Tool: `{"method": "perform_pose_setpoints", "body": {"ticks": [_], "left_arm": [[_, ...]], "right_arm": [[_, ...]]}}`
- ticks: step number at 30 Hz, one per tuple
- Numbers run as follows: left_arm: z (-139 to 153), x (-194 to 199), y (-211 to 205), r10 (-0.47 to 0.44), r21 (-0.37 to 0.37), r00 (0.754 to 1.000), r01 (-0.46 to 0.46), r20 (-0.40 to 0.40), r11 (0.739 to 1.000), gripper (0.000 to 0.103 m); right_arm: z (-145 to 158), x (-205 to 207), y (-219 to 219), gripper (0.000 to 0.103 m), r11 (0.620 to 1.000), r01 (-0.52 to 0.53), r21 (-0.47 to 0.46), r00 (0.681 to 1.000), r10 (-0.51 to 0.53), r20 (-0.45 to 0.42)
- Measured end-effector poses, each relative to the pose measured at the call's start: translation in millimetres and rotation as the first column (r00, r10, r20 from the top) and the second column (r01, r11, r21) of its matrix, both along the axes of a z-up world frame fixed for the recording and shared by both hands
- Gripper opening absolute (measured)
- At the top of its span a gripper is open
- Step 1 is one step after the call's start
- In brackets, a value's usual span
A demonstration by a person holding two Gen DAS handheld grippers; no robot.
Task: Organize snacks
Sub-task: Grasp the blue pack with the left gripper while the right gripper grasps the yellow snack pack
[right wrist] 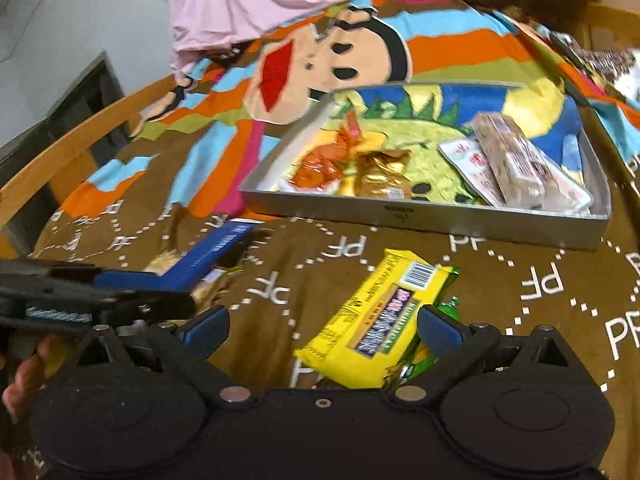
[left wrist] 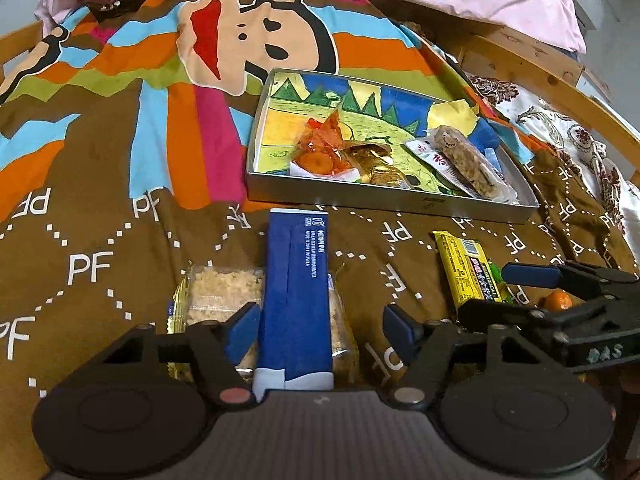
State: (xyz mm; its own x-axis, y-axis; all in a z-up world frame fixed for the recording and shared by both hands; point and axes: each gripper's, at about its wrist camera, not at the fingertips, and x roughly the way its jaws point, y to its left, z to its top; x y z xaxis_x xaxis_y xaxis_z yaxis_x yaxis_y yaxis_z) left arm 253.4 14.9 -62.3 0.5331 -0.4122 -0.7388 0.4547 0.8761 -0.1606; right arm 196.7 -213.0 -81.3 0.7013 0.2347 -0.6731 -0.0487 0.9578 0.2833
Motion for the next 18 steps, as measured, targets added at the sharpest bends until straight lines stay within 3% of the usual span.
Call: {"method": "perform_pose_setpoints", "body": {"ticks": [6,8,10,14,18], "left_arm": [[-3,0,-2,0.03,0.006,1.0,-0.03,-0.001,1.0,0.069],[-4,-2,-4,0.034,0.028,0.999,-0.034,0.014,0.999,0.065],[-4,-4,-6,0.035,0.052,0.999,-0.036,0.028,0.998,0.055],[-4,-3,-3,0.055,0.041,0.998,-0.056,0.022,0.998,0.047],[-3,-6,-2,0.059,0.028,0.998,-0.059,0.008,0.998,0.043]], "right_arm": [[-10,8,14,0.098,0.997,-0.004,-0.083,1.0,0.006,0.021],[-12,7,20,0.091,0.991,-0.002,-0.137,0.999,0.007,0.035],[-12,7,24,0.08,0.983,-0.011,-0.184,0.999,0.019,0.043],[-9,5,24,0.057,0.981,-0.018,-0.192,0.998,0.03,0.06],[-8,0,32,0.056,0.981,-0.05,-0.19,0.996,0.063,0.065]]}}
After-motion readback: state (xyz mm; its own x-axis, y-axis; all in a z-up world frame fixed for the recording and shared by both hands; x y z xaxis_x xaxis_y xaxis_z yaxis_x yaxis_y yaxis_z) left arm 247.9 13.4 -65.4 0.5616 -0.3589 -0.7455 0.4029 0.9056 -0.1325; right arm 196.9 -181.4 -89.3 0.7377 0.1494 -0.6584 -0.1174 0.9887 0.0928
